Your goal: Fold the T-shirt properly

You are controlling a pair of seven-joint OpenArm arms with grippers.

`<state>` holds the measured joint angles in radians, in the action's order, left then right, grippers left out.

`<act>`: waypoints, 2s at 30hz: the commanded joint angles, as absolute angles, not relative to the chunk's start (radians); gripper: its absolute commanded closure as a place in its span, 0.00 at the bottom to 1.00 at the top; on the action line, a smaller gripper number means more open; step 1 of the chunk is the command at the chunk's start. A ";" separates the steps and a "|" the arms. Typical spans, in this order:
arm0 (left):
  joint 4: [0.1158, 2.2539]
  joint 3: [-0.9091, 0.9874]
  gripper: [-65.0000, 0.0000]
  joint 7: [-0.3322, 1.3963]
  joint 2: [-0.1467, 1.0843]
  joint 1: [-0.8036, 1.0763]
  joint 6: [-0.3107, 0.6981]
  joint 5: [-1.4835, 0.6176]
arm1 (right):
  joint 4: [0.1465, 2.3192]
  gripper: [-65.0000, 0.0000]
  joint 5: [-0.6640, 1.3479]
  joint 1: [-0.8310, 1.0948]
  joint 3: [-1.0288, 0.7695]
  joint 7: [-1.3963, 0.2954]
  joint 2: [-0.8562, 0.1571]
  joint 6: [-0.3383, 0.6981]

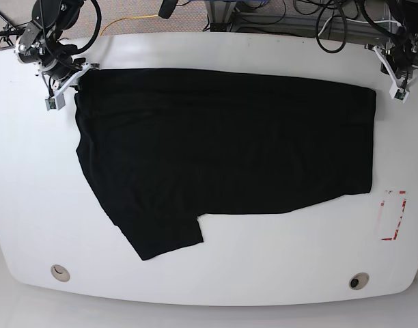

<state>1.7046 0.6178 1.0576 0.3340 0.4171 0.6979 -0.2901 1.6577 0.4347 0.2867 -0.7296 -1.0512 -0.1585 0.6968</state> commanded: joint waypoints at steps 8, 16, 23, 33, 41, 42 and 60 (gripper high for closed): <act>1.787 0.676 0.48 1.066 0.340 0.384 0.698 -0.309 | 1.667 1.00 0.417 0.286 -0.731 -1.075 -0.170 0.698; 1.718 0.691 0.46 1.067 0.335 0.265 0.698 -0.300 | 1.667 1.00 0.417 0.285 -0.731 -1.075 -0.170 0.698; 1.641 0.657 0.46 1.069 0.337 0.206 0.698 -0.300 | 1.667 1.00 0.418 0.285 -0.730 -1.075 -0.168 0.698; 1.649 0.544 0.46 1.070 0.354 0.209 0.698 -0.309 | 1.667 1.00 0.417 0.283 -0.730 -1.075 -0.168 0.698; 1.797 0.573 0.46 1.182 0.357 0.222 0.698 -0.309 | 1.667 1.00 0.421 0.283 -0.730 -1.075 -0.168 0.698; 1.814 0.576 0.45 1.190 0.357 0.222 0.698 -0.309 | 1.667 1.00 0.421 0.283 -0.730 -1.075 -0.168 0.698; 1.761 0.504 0.45 1.199 0.351 0.216 0.698 -0.308 | 1.667 1.00 0.421 0.282 -0.730 -1.075 -0.168 0.698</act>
<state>1.7470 0.4980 1.2072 0.3313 0.2237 0.6975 -0.3111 1.6592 0.4343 0.2813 -0.7277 -1.0580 -0.1585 0.6971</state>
